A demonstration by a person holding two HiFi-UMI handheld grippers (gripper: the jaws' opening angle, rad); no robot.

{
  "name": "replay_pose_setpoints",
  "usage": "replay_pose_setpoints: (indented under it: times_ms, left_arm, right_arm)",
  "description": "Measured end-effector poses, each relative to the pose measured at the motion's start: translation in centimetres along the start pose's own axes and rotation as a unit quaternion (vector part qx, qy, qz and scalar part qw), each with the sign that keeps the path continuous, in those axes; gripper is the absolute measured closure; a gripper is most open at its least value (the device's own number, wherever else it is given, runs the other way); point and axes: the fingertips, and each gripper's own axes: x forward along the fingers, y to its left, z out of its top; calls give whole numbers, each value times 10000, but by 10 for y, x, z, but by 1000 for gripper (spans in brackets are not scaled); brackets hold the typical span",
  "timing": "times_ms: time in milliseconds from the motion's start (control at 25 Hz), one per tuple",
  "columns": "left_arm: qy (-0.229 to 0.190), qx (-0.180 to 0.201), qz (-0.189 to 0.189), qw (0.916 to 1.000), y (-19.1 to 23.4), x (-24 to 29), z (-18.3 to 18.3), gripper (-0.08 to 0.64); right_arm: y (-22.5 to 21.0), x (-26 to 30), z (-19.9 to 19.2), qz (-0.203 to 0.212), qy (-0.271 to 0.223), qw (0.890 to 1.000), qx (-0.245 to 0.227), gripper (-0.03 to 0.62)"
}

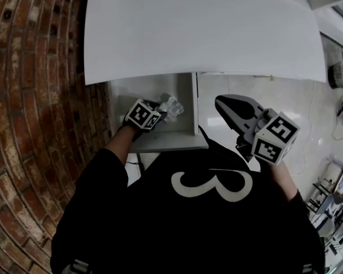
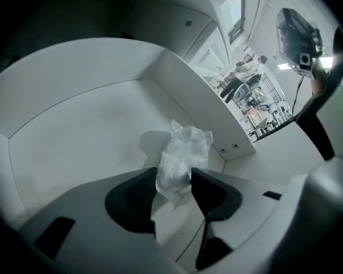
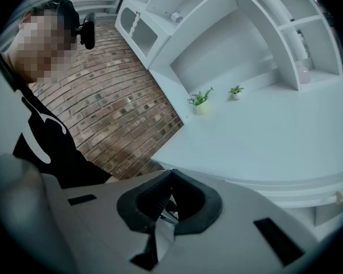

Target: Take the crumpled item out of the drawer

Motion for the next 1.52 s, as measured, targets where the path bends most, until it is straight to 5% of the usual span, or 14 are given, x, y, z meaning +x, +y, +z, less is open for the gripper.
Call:
replay_pose_setpoints:
  times_ms: [760,1160,1520]
  left_arm:
    - [-162,-571,142,9981,5,-3,2,435]
    - [-396,-409,281,9980,0,-33,14,456]
    - [-1149,-91,634,9913,-15,-94,42,456]
  right_arm:
    - [-7,13,-2,8,63,9998,188,581]
    - [6,15,2,36,57,9999,74,581]
    - [30,5,6,-13,-216,9998,-35,581]
